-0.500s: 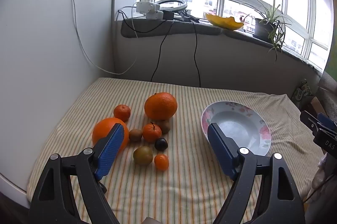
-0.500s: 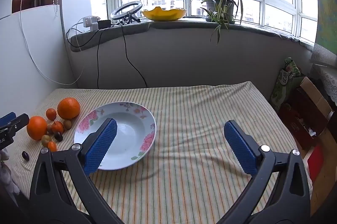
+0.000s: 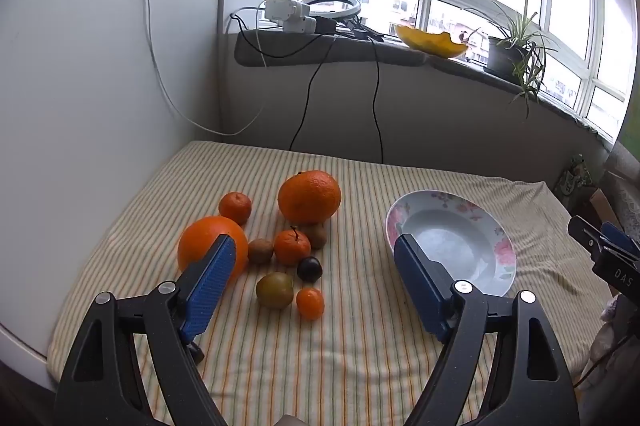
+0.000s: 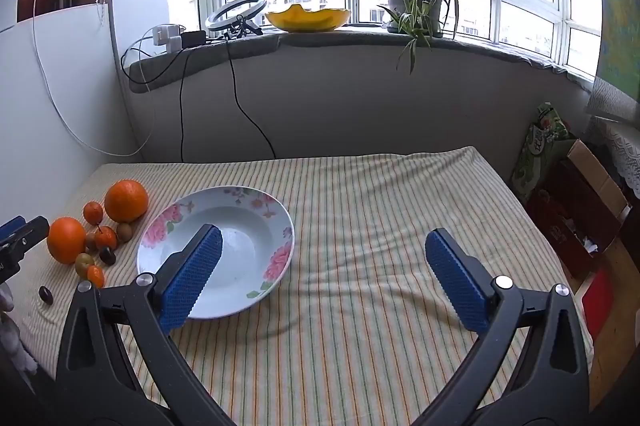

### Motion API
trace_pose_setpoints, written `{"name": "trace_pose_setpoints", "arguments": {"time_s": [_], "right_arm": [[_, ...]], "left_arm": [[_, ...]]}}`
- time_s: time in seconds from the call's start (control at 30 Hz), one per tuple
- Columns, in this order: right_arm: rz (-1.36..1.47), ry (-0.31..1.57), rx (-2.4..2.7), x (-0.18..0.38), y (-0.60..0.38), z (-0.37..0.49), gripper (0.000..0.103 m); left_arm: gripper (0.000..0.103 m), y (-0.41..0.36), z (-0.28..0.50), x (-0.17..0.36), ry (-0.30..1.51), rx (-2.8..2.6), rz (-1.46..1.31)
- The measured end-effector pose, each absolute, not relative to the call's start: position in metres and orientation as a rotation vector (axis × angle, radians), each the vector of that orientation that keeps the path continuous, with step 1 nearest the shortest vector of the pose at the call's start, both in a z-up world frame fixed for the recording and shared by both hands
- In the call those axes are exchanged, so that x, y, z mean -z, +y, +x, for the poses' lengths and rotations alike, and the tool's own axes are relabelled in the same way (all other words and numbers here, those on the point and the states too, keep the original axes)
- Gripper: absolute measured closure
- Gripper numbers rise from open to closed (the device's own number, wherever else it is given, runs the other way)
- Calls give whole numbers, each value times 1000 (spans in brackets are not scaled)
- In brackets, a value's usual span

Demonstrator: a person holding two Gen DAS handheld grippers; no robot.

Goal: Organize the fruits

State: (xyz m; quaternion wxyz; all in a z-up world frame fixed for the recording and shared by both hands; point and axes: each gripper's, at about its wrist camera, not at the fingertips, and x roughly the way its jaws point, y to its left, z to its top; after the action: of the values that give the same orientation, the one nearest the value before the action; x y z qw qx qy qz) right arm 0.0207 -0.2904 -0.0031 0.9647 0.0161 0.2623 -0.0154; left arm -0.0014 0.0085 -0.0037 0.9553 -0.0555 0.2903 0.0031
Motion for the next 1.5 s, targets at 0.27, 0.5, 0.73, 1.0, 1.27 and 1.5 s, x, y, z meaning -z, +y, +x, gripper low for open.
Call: {"name": "trace_pose_setpoints", "arguments": {"time_s": [0.27, 0.5, 0.73, 1.0, 1.27, 1.5], "right_arm": [[32, 538, 24, 3, -289, 22, 0], [30, 530, 20, -1, -288, 21, 0], [32, 529, 21, -1, -288, 20, 0], [28, 530, 14, -3, -286, 19, 0], [29, 538, 10, -4, -285, 19, 0], [27, 540, 9, -3, -284, 20, 0]], "left_arm": [[22, 8, 0, 4, 591, -1, -119], [22, 8, -1, 4, 589, 2, -119], [22, 8, -2, 2, 588, 2, -117], [22, 8, -1, 2, 588, 7, -119], [22, 9, -1, 2, 588, 5, -120], [22, 8, -1, 3, 590, 6, -117]]}}
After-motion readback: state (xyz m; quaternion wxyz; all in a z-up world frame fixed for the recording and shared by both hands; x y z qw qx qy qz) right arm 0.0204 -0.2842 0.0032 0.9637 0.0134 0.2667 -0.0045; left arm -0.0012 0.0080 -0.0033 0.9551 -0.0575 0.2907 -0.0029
